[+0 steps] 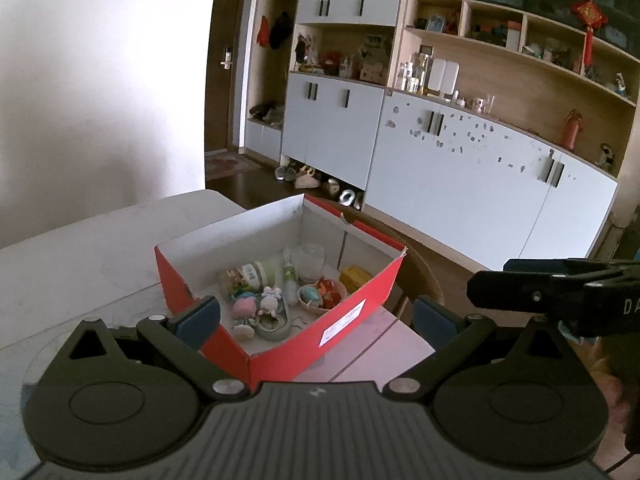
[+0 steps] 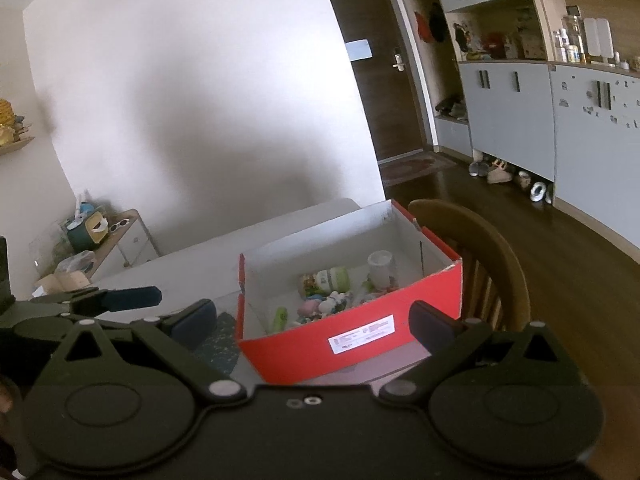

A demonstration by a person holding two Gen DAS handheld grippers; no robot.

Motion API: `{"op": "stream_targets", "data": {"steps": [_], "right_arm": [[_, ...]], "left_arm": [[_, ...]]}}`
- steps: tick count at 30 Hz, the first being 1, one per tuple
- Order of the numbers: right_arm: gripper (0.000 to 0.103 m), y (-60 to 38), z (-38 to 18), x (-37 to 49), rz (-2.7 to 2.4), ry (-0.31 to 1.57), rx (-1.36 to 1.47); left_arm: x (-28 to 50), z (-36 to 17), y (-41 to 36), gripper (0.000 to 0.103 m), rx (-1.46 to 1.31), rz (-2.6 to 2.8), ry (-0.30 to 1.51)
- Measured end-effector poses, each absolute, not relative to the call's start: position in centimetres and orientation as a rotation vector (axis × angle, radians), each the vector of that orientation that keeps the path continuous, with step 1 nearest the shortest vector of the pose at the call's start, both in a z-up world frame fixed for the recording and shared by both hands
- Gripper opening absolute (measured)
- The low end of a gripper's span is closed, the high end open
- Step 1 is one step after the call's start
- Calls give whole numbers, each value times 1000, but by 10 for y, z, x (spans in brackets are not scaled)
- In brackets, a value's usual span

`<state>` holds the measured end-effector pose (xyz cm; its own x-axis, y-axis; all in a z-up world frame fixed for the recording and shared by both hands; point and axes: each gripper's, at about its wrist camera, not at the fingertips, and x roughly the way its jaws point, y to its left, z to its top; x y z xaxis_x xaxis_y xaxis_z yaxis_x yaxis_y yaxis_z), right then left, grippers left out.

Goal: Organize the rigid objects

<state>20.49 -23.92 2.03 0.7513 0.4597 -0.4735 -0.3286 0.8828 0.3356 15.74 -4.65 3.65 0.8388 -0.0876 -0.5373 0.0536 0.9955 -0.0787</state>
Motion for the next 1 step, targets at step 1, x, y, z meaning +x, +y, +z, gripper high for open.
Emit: {"op": "stream_targets", "data": {"steps": [1], "right_arm": [[103, -239, 20, 205, 430, 578, 240]], "left_arm": [[158, 37, -47, 103, -60, -75, 572]]}}
